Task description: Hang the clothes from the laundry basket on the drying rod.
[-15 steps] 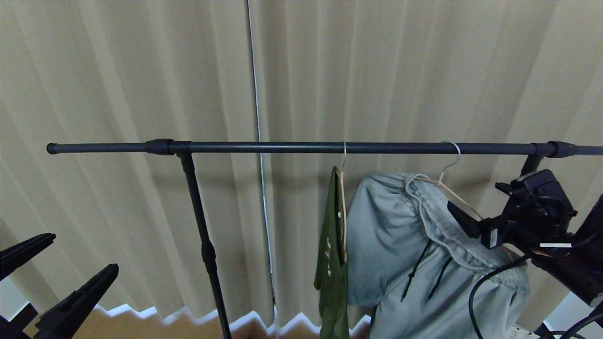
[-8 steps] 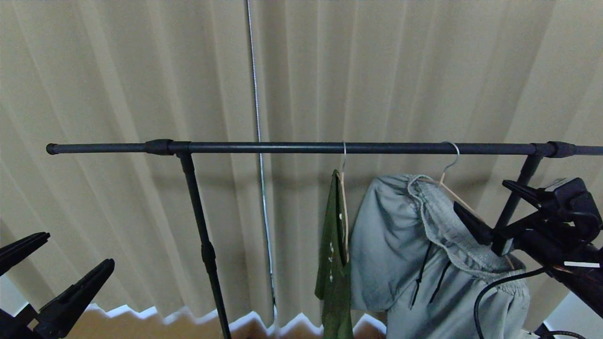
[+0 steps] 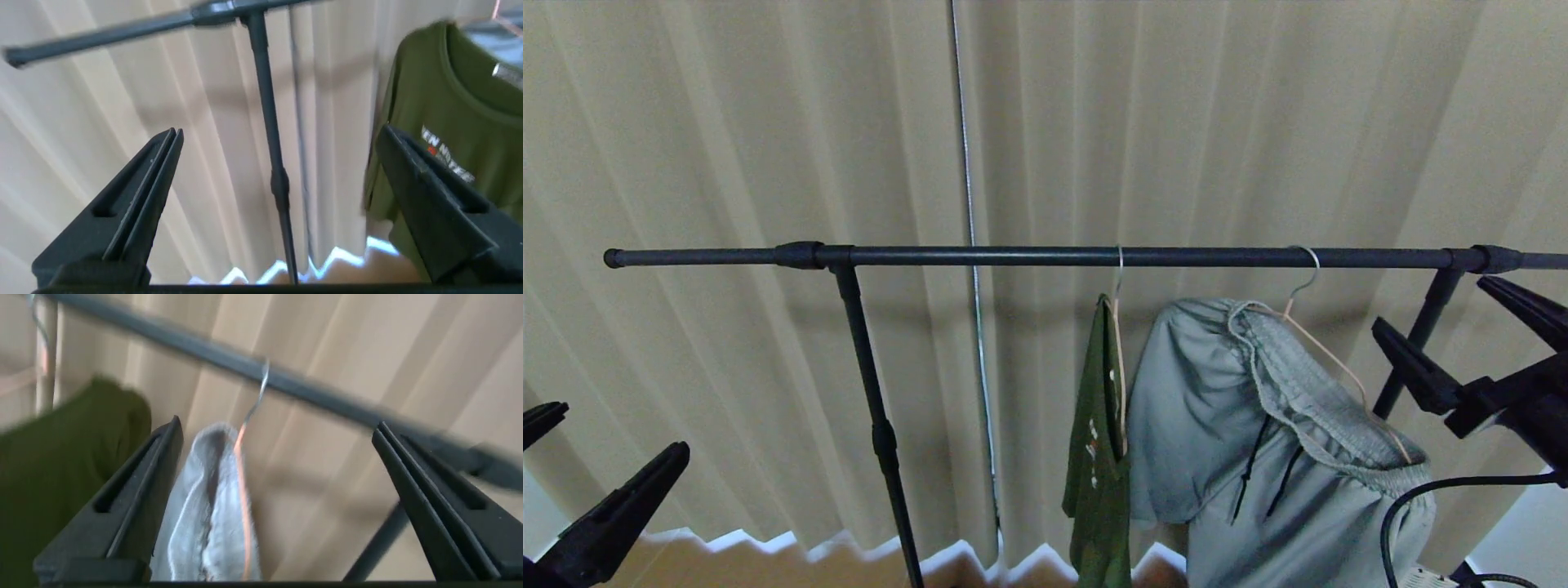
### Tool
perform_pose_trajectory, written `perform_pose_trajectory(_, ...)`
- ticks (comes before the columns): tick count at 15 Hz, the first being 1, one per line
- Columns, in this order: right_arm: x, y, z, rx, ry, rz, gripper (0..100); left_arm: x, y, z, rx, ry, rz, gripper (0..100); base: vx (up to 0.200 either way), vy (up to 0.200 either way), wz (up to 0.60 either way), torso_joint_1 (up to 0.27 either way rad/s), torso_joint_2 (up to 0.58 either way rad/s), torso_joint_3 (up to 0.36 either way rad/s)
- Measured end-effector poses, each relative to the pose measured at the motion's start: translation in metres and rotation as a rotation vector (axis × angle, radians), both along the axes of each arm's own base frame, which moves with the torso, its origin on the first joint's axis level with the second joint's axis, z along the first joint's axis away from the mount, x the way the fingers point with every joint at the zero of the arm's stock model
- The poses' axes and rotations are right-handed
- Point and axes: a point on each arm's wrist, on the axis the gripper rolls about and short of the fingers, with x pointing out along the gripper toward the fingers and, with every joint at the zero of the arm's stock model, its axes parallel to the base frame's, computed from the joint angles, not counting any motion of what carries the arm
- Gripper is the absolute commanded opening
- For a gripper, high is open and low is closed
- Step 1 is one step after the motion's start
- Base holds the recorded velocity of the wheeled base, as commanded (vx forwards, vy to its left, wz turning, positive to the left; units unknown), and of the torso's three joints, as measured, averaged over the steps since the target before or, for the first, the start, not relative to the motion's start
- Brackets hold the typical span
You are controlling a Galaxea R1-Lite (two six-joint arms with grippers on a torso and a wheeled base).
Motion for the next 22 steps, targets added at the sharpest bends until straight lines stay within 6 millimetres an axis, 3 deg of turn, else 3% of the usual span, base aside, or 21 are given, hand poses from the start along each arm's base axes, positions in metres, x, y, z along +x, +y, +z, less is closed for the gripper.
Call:
perform_pose_trajectory(6, -0.052, -0.004, 0.013, -0.002, 0.025, 0.004, 100, -0.032, 0.005, -0.004, 0.027, -0.007, 0.139, 100, 0.000, 0.000, 0.00, 0.000, 0.00, 0.000)
perform_pose_trajectory(9, -0.085, -0.006, 0.000, -0.014, 0.177, 0.004, 100, -0.046, 0.004, -0.016, 0.024, 0.048, 0.133, 100, 0.000, 0.000, 0.00, 0.000, 0.00, 0.000)
perform_pose_trajectory(12, -0.129, -0.010, -0.021, -0.028, 0.409, 0.005, 100, -0.054, 0.000, -0.029, 0.018, 0.093, 0.001, 100, 0.000, 0.000, 0.00, 0.000, 0.00, 0.000)
perform_pose_trajectory(15, -0.168, -0.014, -0.032, -0.010, 0.448, -0.049, 100, -0.057, -0.001, -0.046, 0.013, 0.129, -0.024, 100, 0.000, 0.000, 0.00, 0.000, 0.00, 0.000)
perform_pose_trajectory(22, -0.186, -0.020, -0.062, 0.021, 0.403, -0.304, 100, -0.078, 0.002, -0.088, -0.099, 0.239, 0.157, 100, 0.000, 0.000, 0.00, 0.000, 0.00, 0.000)
